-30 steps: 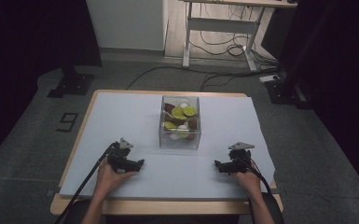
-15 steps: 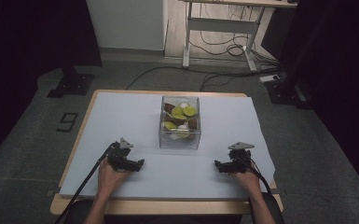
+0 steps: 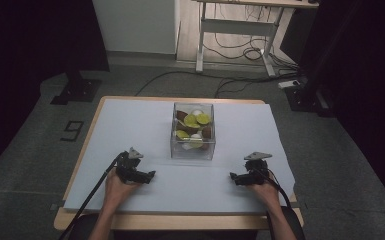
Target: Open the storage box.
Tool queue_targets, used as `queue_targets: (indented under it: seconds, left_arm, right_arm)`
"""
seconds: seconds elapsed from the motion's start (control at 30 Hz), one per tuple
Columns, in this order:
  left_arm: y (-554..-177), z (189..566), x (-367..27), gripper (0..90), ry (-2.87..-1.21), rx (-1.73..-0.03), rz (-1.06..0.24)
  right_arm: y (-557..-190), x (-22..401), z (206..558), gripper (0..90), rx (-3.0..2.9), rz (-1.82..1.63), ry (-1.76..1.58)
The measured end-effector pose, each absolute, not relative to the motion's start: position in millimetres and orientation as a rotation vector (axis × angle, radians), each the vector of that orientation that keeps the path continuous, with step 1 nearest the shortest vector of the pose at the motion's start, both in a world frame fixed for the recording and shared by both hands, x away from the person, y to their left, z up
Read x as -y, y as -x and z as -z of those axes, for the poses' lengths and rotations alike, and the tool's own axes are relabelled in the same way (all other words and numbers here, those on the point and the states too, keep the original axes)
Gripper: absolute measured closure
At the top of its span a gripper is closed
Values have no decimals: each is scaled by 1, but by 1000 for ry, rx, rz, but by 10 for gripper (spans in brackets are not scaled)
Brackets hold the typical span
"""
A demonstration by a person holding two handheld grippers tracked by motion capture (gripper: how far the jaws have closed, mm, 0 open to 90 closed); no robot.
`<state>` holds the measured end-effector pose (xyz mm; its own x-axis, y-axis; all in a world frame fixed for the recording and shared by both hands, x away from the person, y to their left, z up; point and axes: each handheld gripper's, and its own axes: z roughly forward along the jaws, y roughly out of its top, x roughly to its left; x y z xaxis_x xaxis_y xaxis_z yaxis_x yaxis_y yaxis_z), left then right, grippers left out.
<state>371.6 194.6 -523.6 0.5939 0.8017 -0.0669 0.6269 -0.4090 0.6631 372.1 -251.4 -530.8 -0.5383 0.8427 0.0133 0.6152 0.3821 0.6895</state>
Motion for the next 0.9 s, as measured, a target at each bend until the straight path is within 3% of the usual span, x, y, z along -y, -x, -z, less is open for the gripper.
queue_targets:
  seconds: [0.57, 0.9]
  left_arm:
    - [-362, 506, -171, 78, -2174, -941, -364]
    - [-363, 494, -150, 154, -2179, -845, -379]
  right_arm:
    - [-368, 244, 509, 45, -2364, -1060, -1196]
    - [-365, 228, 496, 129, -2380, -1092, -1106]
